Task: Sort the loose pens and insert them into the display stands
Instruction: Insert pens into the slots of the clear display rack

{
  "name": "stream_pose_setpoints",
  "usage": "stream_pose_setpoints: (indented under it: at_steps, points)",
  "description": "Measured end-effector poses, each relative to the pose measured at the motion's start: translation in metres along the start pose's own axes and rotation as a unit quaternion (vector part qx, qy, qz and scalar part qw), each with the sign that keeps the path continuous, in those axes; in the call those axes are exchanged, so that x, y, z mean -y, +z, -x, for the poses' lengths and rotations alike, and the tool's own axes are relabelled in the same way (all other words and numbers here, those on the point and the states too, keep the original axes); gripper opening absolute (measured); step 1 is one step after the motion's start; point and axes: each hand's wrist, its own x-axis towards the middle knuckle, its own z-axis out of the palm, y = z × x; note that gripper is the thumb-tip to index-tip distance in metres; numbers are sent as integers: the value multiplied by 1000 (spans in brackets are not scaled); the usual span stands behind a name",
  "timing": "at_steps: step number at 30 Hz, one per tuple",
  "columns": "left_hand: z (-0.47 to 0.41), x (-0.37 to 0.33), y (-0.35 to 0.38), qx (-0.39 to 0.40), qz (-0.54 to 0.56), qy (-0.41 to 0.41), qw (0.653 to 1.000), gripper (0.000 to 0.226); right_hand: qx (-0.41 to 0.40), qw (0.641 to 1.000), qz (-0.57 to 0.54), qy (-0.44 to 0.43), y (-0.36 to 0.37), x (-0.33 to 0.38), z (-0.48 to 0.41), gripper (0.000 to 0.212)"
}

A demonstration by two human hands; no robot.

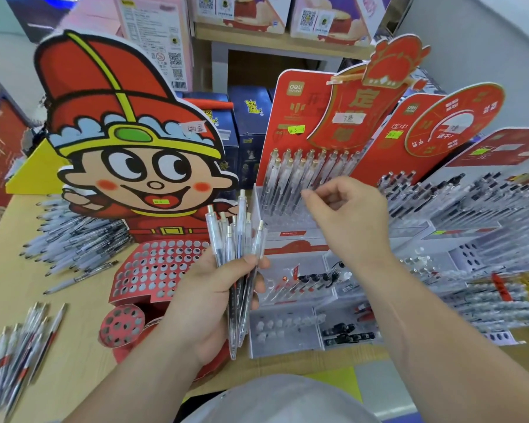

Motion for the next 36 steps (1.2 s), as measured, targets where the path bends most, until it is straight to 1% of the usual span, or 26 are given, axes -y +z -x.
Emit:
stream_pose_setpoints:
  at_steps: [1,3,5,7,9,12,15,17,19,21,24,27,31,36]
  points:
    - [1,0,1,3,-7,-1,1000,22,19,999,-22,17,-3,3,7,20]
    - [2,1,4,4,-21,-5,1000,21,88,991,-79,63,-8,12,22,18]
    - [2,3,9,10,-29,-4,1000,20,166,968,-144,122,-9,20,34,11]
    - [2,4,14,23,-33,1,999,20,201,940,-211,181,-8,22,41,7]
    - [2,5,17,34,-44,3,998,26,198,925,-240,217,-8,18,42,5]
    - [-2,8,20,39,-60,-1,997,39,195,917,-250,242,-12,11,42,6]
    - [-5,11,26,29,-60,-7,998,36,196,910,-266,250,-16,6,42,4]
    - [-7,12,30,21,-53,-15,998,38,178,910,-278,252,-22,4,40,4]
    - [-7,11,31,13,-46,-23,999,40,142,918,-284,238,-32,3,34,7]
    - [-8,10,30,5,-39,-26,999,37,84,933,-288,201,-43,3,25,6]
    - [-9,9,26,3,-44,-20,999,23,-27,961,-252,109,-57,4,10,5]
    - [-10,9,22,-2,-46,-9,999,26,-96,976,-191,28,-62,7,-1,6]
    - [-11,11,17,-7,-48,-13,999,26,-128,985,-108,-44,-49,6,-10,12]
    - [-11,9,13,-2,-40,-10,999,11,-130,987,-49,-85,-28,-1,-12,10]
